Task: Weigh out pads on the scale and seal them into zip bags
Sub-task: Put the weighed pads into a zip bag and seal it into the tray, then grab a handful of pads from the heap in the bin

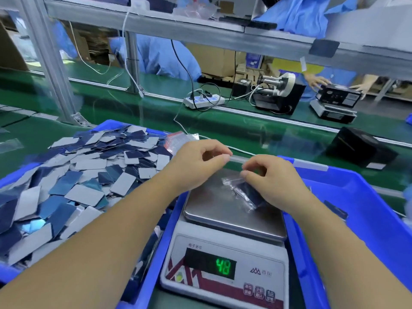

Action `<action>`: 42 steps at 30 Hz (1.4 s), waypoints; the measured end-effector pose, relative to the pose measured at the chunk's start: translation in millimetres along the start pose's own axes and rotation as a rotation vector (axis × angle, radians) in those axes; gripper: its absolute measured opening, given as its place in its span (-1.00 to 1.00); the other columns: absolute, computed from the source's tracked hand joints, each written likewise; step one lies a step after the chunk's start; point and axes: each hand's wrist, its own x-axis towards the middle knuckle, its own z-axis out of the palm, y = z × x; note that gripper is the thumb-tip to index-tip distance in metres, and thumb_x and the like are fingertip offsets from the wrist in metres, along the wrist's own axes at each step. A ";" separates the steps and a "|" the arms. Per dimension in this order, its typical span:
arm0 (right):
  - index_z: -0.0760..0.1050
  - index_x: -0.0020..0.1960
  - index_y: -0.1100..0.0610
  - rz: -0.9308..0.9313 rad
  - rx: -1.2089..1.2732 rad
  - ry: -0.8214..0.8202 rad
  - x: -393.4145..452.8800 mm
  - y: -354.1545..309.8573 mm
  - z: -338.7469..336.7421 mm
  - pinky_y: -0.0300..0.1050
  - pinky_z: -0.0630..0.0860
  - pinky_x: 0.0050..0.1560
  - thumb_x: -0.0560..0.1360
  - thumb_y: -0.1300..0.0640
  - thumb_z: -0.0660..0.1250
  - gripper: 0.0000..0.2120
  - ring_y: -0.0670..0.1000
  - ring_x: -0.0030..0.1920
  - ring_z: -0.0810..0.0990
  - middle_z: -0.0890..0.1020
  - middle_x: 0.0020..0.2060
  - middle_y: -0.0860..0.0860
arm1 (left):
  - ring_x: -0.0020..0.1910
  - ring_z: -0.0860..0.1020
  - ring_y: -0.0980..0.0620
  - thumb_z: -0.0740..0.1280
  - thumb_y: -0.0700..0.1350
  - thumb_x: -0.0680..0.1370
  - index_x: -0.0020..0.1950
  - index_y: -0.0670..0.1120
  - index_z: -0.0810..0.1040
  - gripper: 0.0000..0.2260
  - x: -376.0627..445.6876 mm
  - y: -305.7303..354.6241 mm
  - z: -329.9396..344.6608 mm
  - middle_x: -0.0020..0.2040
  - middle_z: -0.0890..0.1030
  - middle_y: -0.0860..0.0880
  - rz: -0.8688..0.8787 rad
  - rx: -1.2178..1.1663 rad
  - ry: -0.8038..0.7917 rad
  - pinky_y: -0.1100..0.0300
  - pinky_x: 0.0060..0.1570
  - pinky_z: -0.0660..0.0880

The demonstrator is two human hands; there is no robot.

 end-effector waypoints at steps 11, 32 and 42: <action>0.59 -0.22 -0.04 0.048 0.115 -0.017 0.1 3.1 -4.7 -0.26 0.43 -0.34 0.49 0.06 0.38 -0.88 -0.27 -0.35 0.52 0.59 -0.37 -0.32 | -0.53 0.18 0.16 0.31 -0.13 0.60 -0.20 0.02 0.65 -0.78 1.3 3.0 -8.3 -0.52 0.24 0.13 -0.067 -0.006 0.066 0.32 -0.50 0.16; 0.49 0.00 -0.11 0.024 -0.119 -0.212 -5.1 1.8 -11.6 -0.12 0.37 -0.26 0.33 -0.42 0.32 -0.56 -0.14 -0.15 0.53 0.57 -0.20 -0.14 | -0.54 0.19 0.15 0.30 -0.08 0.63 -0.20 -0.02 0.68 -0.76 1.2 -0.4 -9.4 -0.48 0.22 0.03 -0.108 0.056 0.027 0.37 -0.51 0.20; 0.51 -0.12 -0.13 0.079 -0.242 -0.303 -5.5 15.8 -28.0 -0.17 0.35 -0.35 0.32 -0.06 0.39 -0.85 -0.23 -0.29 0.49 0.57 -0.35 -0.21 | -0.53 0.19 0.11 0.30 -0.09 0.63 -0.22 0.00 0.66 -0.74 0.0 3.6 -9.1 -0.45 0.27 -0.04 -0.133 0.061 0.020 0.38 -0.51 0.20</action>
